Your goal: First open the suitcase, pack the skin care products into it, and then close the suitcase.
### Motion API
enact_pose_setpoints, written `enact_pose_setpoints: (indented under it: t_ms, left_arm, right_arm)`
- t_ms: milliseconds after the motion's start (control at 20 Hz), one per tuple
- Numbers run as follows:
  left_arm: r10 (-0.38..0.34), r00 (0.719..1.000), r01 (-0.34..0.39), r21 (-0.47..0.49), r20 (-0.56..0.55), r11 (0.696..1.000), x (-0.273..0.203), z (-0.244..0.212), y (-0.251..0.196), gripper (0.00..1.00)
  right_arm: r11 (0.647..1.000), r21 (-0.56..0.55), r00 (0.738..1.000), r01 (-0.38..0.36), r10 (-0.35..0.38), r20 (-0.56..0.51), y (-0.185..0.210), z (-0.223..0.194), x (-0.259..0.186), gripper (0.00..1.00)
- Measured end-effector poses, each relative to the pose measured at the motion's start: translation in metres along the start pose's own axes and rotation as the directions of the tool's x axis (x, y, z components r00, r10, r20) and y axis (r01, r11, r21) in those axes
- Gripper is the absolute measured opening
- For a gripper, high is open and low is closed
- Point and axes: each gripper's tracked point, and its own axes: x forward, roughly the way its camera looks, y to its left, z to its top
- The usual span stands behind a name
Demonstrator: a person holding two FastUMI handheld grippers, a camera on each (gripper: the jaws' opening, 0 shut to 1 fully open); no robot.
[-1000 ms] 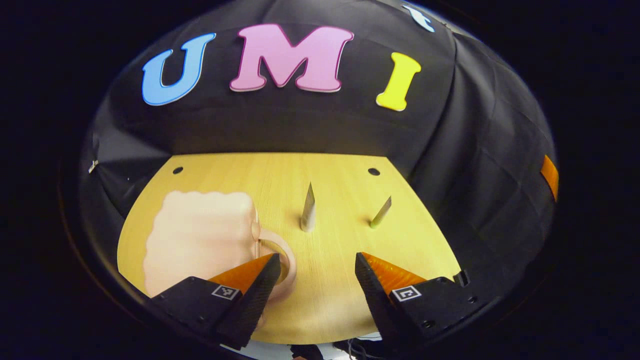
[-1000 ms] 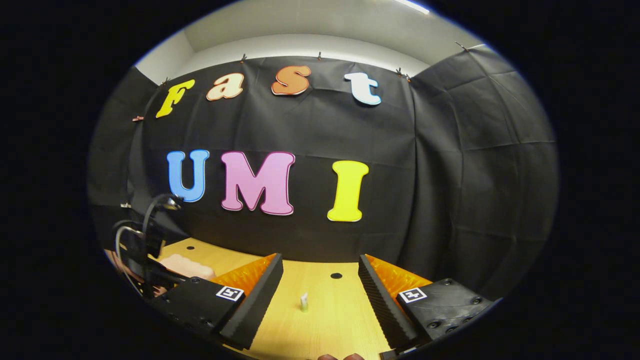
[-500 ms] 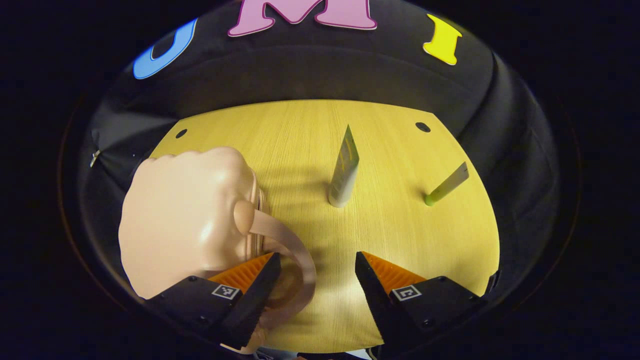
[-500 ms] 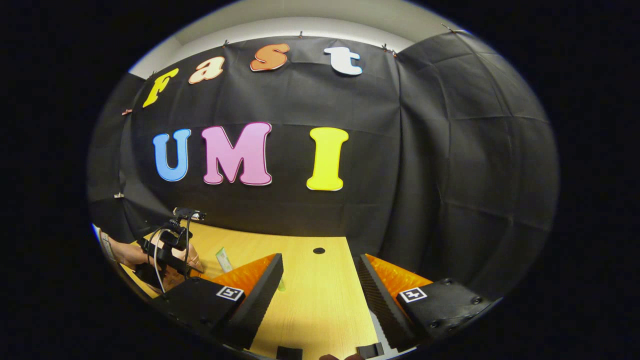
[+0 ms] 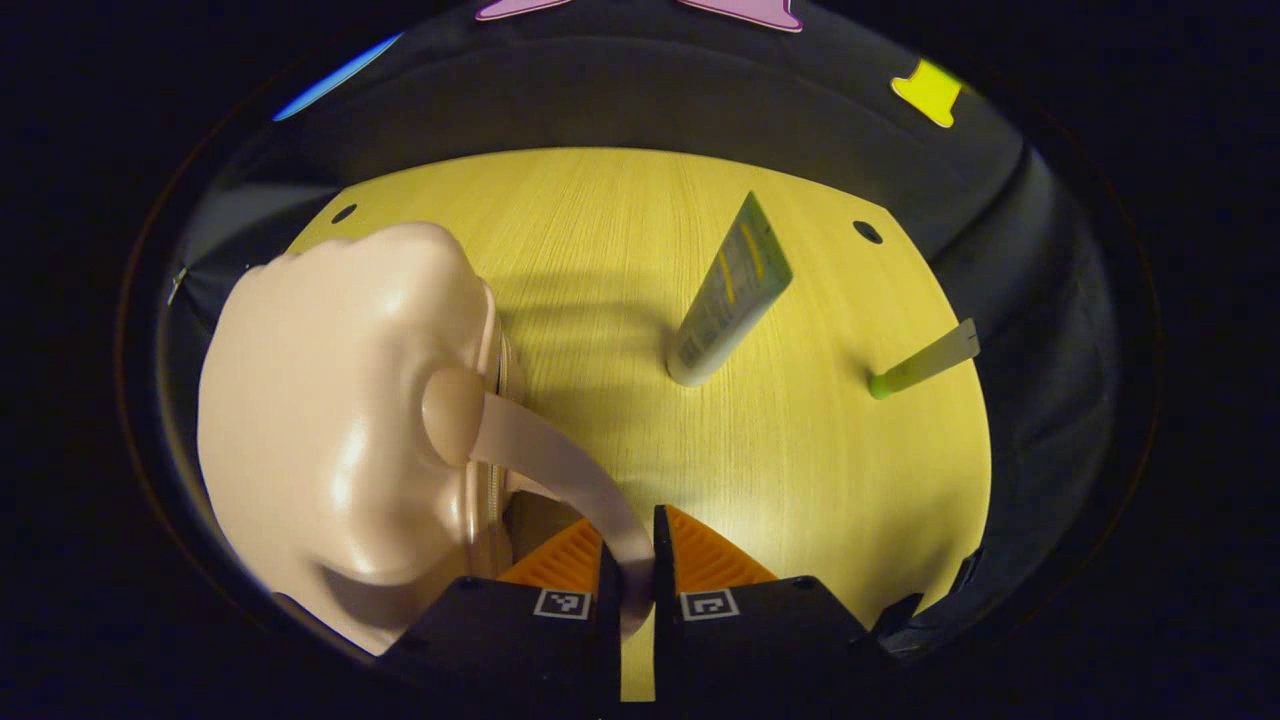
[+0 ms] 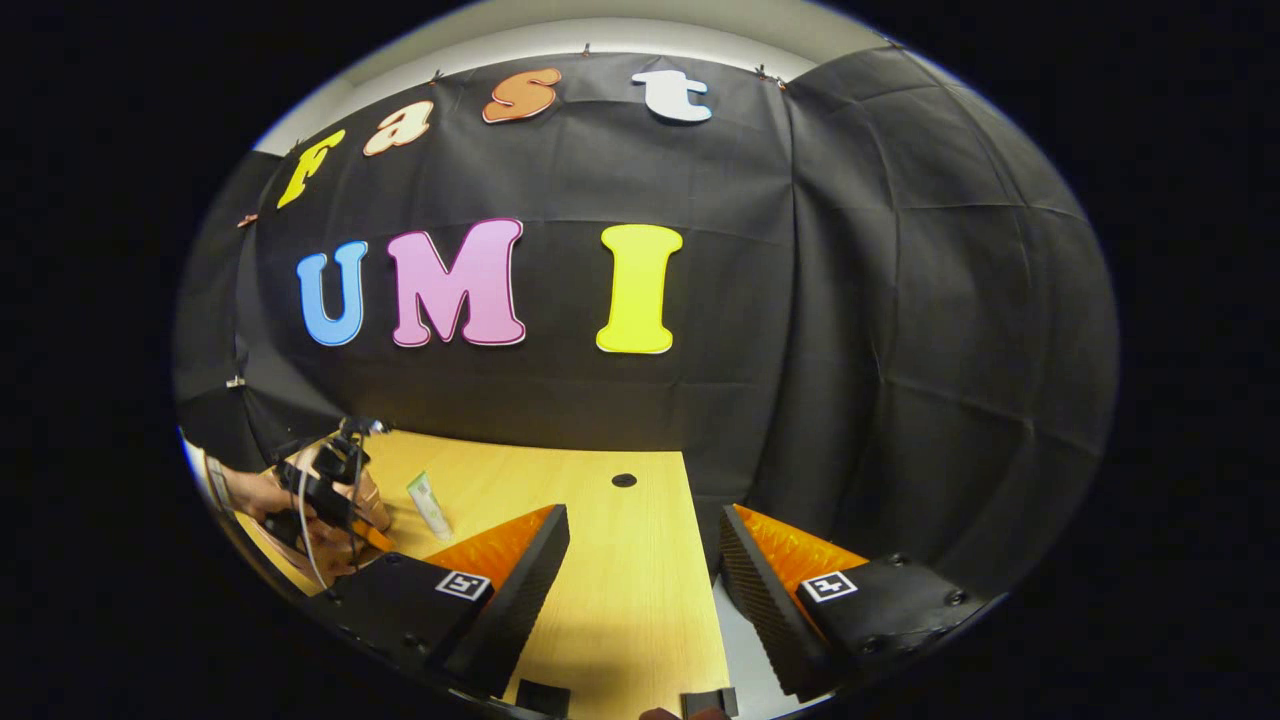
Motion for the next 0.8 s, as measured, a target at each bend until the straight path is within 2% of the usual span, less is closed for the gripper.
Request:
enact_pose_setpoints:
  t_ms: [100,250,400,450,500,600,700,750,800]
  left_arm:
    - [-0.007,0.998,0.003,0.062,0.070,0.998,-0.040,0.023,0.007,0.18]
    - [-0.013,0.980,-0.008,0.102,0.196,0.995,-0.114,0.066,0.044,0.18]
    - [-0.005,0.963,-0.017,0.078,0.270,0.997,-0.181,0.095,0.120,0.18]
    - [0.002,0.959,-0.021,0.064,0.283,0.998,-0.199,0.096,0.151,0.21]
    - [0.019,0.953,-0.037,0.055,0.301,0.998,-0.212,0.100,0.185,0.17]
    - [0.114,0.940,-0.133,0.040,0.321,0.990,-0.228,0.102,0.267,0.17]
    - [0.229,0.913,-0.259,0.045,0.337,0.965,-0.238,0.103,0.355,0.17]
    - [0.273,0.902,-0.303,0.041,0.335,0.952,-0.237,0.102,0.397,0.16]
    - [0.294,0.902,-0.320,0.031,0.317,0.947,-0.230,0.098,0.429,0.13]
  right_arm:
    - [1.000,0.002,1.000,-0.022,0.022,-0.004,0.015,0.006,0.010,0.97]
    - [0.997,-0.009,0.995,-0.077,0.078,0.064,0.060,0.042,0.023,0.96]
    - [0.993,-0.067,0.985,-0.101,0.109,0.132,0.110,0.067,0.038,0.96]
    - [0.992,-0.065,0.984,-0.108,0.116,0.137,0.130,0.070,0.041,0.96]
    - [0.993,-0.053,0.984,-0.109,0.115,0.132,0.149,0.072,0.044,0.96]
    - [0.993,-0.004,0.985,-0.122,0.122,0.122,0.186,0.074,0.048,0.96]
    - [0.992,0.015,0.987,-0.128,0.126,0.102,0.225,0.072,0.057,0.96]
    - [0.992,0.008,0.988,-0.126,0.125,0.088,0.241,0.068,0.061,0.96]
    - [0.992,0.001,0.989,-0.128,0.127,0.075,0.257,0.066,0.064,0.96]
